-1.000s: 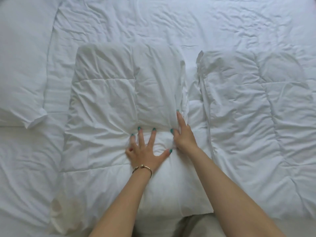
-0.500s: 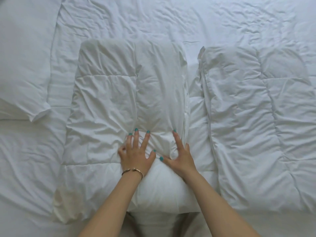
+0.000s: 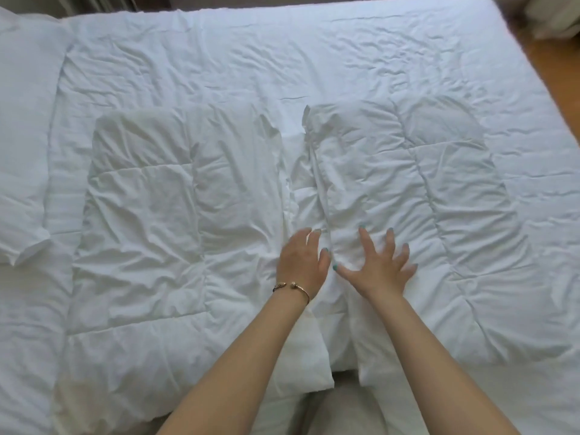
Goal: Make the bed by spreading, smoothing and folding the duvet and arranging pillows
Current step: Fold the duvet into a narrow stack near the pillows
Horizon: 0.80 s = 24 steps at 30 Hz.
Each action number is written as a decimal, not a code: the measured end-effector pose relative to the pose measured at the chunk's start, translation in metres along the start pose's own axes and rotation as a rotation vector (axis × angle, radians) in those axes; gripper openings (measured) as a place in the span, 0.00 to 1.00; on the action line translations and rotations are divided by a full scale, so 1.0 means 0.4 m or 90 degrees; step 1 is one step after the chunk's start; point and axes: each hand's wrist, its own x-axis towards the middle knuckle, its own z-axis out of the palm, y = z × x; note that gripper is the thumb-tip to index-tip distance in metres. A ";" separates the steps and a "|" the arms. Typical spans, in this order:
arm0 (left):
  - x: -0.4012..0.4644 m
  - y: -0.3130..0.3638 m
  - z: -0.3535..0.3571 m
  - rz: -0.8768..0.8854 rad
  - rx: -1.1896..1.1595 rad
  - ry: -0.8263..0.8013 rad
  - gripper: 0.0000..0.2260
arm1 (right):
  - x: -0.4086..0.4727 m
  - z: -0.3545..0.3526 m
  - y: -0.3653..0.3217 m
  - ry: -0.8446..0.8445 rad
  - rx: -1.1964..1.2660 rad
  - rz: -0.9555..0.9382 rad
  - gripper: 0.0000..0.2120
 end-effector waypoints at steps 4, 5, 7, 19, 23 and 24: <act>0.111 0.122 0.097 -0.141 -0.075 -0.115 0.34 | 0.016 0.025 0.059 -0.097 -0.112 -0.039 0.59; 0.135 0.139 0.122 -0.234 -0.174 -0.116 0.38 | 0.015 0.032 0.067 -0.094 -0.141 -0.062 0.60; 0.173 0.163 0.163 -0.341 -0.356 -0.084 0.43 | 0.025 0.034 0.083 -0.080 -0.153 -0.086 0.56; 0.134 0.098 0.135 -0.216 -0.351 -0.068 0.31 | -0.035 0.025 0.054 -0.138 0.004 -0.262 0.51; 0.174 0.093 0.147 -0.175 -0.260 -0.089 0.30 | 0.023 0.005 0.066 -0.186 0.073 -0.292 0.45; 0.185 0.092 0.150 -0.168 -0.227 -0.082 0.30 | 0.044 -0.006 0.081 -0.203 0.093 -0.314 0.41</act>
